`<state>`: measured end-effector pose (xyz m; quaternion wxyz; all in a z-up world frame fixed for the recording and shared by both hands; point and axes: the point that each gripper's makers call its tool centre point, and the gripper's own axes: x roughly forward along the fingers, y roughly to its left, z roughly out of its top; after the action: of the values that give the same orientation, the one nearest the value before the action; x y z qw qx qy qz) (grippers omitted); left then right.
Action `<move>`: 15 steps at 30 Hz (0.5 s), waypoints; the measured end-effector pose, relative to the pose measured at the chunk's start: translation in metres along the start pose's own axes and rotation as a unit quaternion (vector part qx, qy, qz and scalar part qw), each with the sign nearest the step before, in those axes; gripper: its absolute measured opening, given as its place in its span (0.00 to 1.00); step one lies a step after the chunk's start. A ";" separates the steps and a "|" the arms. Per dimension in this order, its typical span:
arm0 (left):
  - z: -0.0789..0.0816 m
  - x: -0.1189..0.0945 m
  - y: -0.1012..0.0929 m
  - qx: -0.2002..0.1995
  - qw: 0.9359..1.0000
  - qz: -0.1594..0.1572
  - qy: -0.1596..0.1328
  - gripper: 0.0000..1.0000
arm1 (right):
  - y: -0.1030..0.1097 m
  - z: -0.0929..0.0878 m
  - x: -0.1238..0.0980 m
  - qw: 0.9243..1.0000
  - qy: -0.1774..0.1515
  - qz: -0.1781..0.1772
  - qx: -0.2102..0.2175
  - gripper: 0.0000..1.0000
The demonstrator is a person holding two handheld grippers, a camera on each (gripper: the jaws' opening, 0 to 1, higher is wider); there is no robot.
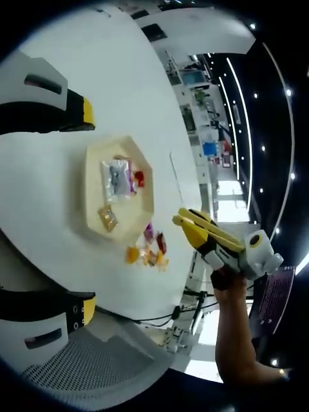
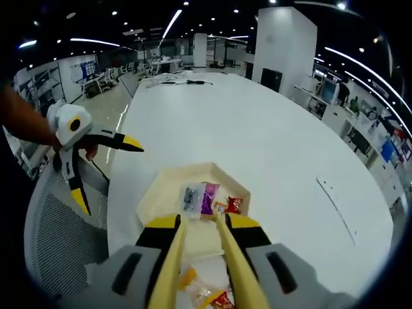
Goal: Place the target food into the container with the food tongs after gripping and lifting it, then release it inside without dropping or visibly crushing the food.
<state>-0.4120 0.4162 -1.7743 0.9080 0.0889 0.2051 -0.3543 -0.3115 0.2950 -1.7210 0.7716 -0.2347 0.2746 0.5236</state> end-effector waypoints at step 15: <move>-0.004 0.001 0.000 0.002 1.000 -0.001 0.010 1.00 | -0.027 -0.043 -0.043 1.000 -0.004 -0.027 0.015 0.27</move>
<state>-0.4124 0.4162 -1.7783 0.9054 0.0939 0.2134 -0.3549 -0.3070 0.2289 -1.7217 0.7901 -0.2281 0.2733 0.4990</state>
